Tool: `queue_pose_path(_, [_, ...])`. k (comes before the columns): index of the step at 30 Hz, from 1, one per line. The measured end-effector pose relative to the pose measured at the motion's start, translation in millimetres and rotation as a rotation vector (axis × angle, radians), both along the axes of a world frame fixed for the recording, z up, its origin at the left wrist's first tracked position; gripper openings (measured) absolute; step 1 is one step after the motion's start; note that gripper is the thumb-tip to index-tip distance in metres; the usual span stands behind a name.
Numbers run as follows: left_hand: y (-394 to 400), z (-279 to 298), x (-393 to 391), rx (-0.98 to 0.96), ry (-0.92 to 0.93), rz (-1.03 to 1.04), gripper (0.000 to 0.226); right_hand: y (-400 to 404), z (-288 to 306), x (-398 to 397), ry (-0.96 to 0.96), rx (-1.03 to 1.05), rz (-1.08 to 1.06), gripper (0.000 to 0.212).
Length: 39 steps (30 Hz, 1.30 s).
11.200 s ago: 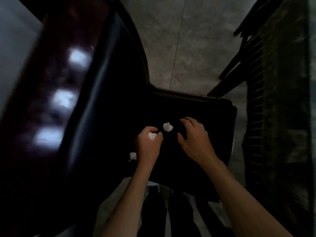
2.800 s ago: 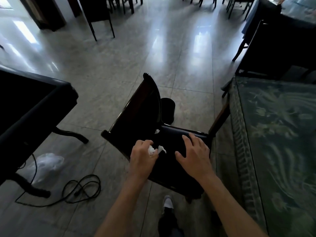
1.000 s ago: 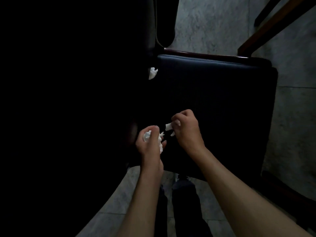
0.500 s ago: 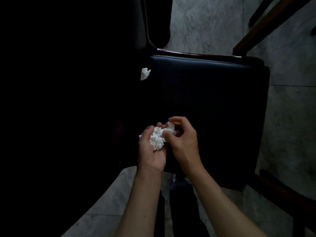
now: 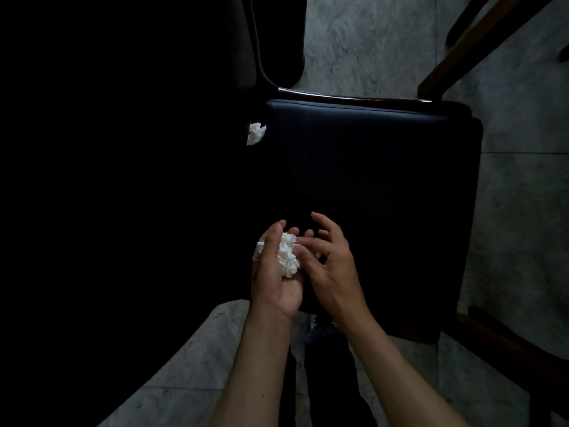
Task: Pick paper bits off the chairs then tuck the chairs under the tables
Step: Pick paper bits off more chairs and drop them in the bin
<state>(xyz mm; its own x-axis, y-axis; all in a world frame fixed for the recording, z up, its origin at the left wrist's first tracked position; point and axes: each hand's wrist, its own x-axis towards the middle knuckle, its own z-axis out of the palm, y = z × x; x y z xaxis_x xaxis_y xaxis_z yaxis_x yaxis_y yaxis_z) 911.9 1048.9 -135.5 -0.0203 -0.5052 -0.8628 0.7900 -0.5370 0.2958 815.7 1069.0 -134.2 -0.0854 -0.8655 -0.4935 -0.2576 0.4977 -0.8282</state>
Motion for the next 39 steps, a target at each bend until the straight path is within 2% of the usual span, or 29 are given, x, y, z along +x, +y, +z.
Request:
queue_pose_path(3, [2,-2,-1,-0.004,-0.068,-0.06,0.038,7,0,-6,0.047,-0.006,0.09,0.028])
queue_pose_path(6, [-3,-3,-2,-0.017,-0.215,-0.151,0.028,8,2,-10,0.066,0.014,0.203,0.032])
queue_pose_path(9, [-14,-5,-5,-0.08,-0.478,-0.268,0.003,4,6,-17,-0.153,0.113,0.11,0.033])
queue_pose_path(11, [-23,-7,-5,-0.11,-0.648,-0.346,0.007,-3,6,-25,-0.188,0.096,0.007,0.036])
queue_pose_path(14, [-36,-6,-3,-0.154,-0.868,-0.419,0.013,-22,4,-34,-0.074,0.038,-0.085,0.043])
queue_pose_path(16, [-44,-5,-3,-0.207,-1.005,-0.468,0.026,-40,3,-36,0.045,-0.03,-0.071,0.047])
queue_pose_path(19, [-51,-4,-2,-0.265,-1.195,-0.579,0.049,-76,4,-34,0.202,-0.168,0.043,0.051])
queue_pose_path(22, [-55,-5,-2,-0.29,-1.375,-0.629,0.048,-110,-1,-24,0.341,-0.237,0.204,0.054])
queue_pose_path(26, [-63,-9,0,-0.257,-1.451,-0.607,0.035,-150,-17,-4,0.483,-0.275,0.362,0.058])
queue_pose_path(30, [-73,-11,4,-0.21,-1.411,-0.569,0.022,-182,-37,17,0.572,-0.295,0.475,0.059])
queue_pose_path(36, [-77,-16,5,-0.187,-1.342,-0.552,0.02,-213,-55,40,0.687,-0.301,0.583,0.055])
queue_pose_path(39, [-76,-19,4,-0.166,-1.324,-0.54,0.019,-223,-58,43,0.726,-0.289,0.59,0.042])
